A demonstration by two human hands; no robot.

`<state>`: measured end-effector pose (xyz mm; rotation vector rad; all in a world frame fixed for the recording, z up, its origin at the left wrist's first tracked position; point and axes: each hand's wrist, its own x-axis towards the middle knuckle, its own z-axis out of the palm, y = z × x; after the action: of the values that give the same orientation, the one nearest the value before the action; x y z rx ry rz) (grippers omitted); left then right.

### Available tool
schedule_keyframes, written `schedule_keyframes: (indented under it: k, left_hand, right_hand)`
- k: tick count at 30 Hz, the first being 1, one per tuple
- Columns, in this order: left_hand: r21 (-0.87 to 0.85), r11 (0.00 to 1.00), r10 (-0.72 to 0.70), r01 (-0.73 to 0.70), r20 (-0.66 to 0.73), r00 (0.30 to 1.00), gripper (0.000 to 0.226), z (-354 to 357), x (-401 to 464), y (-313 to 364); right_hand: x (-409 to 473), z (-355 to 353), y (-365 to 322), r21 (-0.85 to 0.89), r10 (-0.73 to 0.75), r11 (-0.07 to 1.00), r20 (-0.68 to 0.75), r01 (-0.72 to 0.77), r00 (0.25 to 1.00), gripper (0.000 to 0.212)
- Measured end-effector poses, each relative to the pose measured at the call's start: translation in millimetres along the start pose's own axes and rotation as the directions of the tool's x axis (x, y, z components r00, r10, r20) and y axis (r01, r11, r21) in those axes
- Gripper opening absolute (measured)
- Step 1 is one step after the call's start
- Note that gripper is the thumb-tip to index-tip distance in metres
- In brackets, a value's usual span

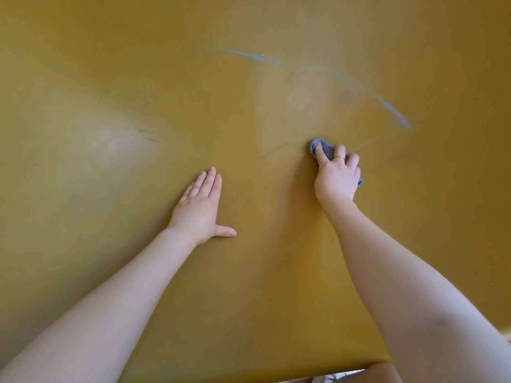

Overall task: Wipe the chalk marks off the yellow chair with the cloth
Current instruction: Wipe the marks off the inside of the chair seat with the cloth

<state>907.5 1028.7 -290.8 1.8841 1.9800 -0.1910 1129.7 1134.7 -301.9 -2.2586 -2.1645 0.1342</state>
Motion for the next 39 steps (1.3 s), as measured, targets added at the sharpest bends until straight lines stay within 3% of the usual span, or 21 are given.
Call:
schedule_keyframes:
  k: [3, 5, 7, 9, 10, 11, 15, 18, 21, 23, 26, 28, 31, 33, 34, 36, 37, 39]
  left_hand:
    - [-0.079, 0.996, 0.042, -0.044, -0.029, 0.999, 0.112, -2.7, -7.5, 3.5]
    - [-0.203, 0.975, 0.079, -0.087, -0.05, 0.996, 0.102, -4.9, -13.0, 4.9]
    - [-0.371, 0.917, 0.125, -0.147, -0.084, 0.989, 0.089, -8.7, -19.6, 8.7]
    - [-0.523, 0.827, 0.148, -0.206, -0.15, 0.977, 0.072, -13.8, -25.7, 16.2]
    - [-0.588, 0.776, 0.147, -0.227, -0.182, 0.972, 0.064, -16.9, -28.5, 21.2]
    - [-0.664, 0.71, 0.133, -0.237, -0.204, 0.97, 0.057, -19.3, -30.7, 26.5]
    - [-0.86, 0.453, 0.099, -0.234, -0.213, 0.972, 0.036, -25.8, -42.4, 44.7]
    - [-0.915, 0.385, -0.01, -0.122, -0.136, 0.991, 0.034, -23.6, -44.9, 46.8]
    - [-0.946, 0.323, -0.069, -0.029, -0.054, 0.996, 0.013, -19.2, -41.1, 38.7]
    - [-0.969, 0.241, -0.064, 0.054, 0.04, 0.997, 0.013, -17.9, -39.2, 33.3]
    - [-0.979, 0.092, -0.092, 0.183, 0.174, 0.98, 0.024, -13.9, -36.8, 30.7]
    - [-0.981, 0.04, -0.153, 0.188, 0.18, 0.972, 0.029, -9.3, -32.9, 31.5]
    - [-0.96, 0.272, -0.254, 0.064, -0.007, 0.967, 0.03, -4.5, -28.5, 28.8]
    - [-0.892, 0.451, -0.226, 0.002, -0.112, 0.968, 0.029, -7.0, -29.0, 20.7]
    - [-0.828, 0.561, -0.19, -0.014, -0.145, 0.971, 0.03, -7.9, -28.7, 14.1]
    - [-0.595, 0.803, -0.093, -0.023, -0.163, 0.982, 0.039, -10.1, -28.1, -0.7]
    - [-0.469, 0.883, -0.053, -0.02, -0.142, 0.988, 0.048, -10.4, -28.2, -7.7]
    - [-0.242, 0.97, -0.031, 0.013, -0.071, 0.997, 0.074, -11.5, -28.6, -18.5]
  right_hand:
    - [-17.0, -3.3, -2.1, 0.139, -0.103, 0.986, 0.041, 0.096, 0.994, 0.053]
    - [-35.8, -7.4, -5.6, 0.524, -0.15, 0.846, 0.056, 0.099, 0.987, 0.04]
    - [-58.6, -22.0, -13.2, 0.885, -0.108, 0.45, 0.187, -0.12, 0.976, 0.033]
    - [-76.2, -36.2, -21.2, 0.927, -0.168, 0.047, 0.376, -0.373, 0.911, 0.031]
    - [-81.8, -40.4, -24.6, 0.884, -0.225, -0.069, 0.438, -0.462, 0.87, 0.029]
    - [-86.3, -45.4, -28.9, 0.855, -0.282, -0.116, 0.459, -0.505, 0.842, 0.026]
    - [-97.4, -55.4, -46.0, 0.863, -0.335, -0.055, 0.458, -0.503, 0.823, 0.01]
    - [-102.0, -61.4, -50.9, 0.848, -0.3, 0.032, 0.514, -0.53, 0.804, 0.015]
    - [-100.6, -65.4, -46.1, 0.846, -0.188, 0.082, 0.532, -0.526, 0.826, 0.011]
    - [-97.5, -66.5, -36.6, 0.85, -0.143, 0.16, 0.523, -0.502, 0.84, 0.012]
    - [-98.7, -71.0, -25.1, 0.792, -0.219, 0.249, 0.607, -0.557, 0.764, 0.012]
    - [-100.7, -72.3, -23.0, 0.782, -0.199, 0.274, 0.615, -0.559, 0.763, 0.008]
    - [-93.9, -72.4, -23.1, 0.874, 0.064, 0.243, 0.418, -0.421, 0.906, 0.021]
    - [-83.0, -69.7, -25.3, 0.904, 0.216, 0.351, 0.176, -0.245, 0.96, 0.013]
    - [-80.2, -69.0, -29.4, 0.889, 0.217, 0.433, 0.058, -0.149, 0.974, 0.008]
    - [-77.3, -60.2, -41.7, 0.819, 0.091, 0.573, -0.105, 0.034, 0.99, 0.013]
    - [-78.4, -52.9, -50.0, 0.767, -0.035, 0.633, -0.113, 0.109, 0.993, 0.019]
    - [-88.6, -36.4, -68.0, 0.657, -0.356, 0.714, 0.041, 0.243, 0.934, 0.035]
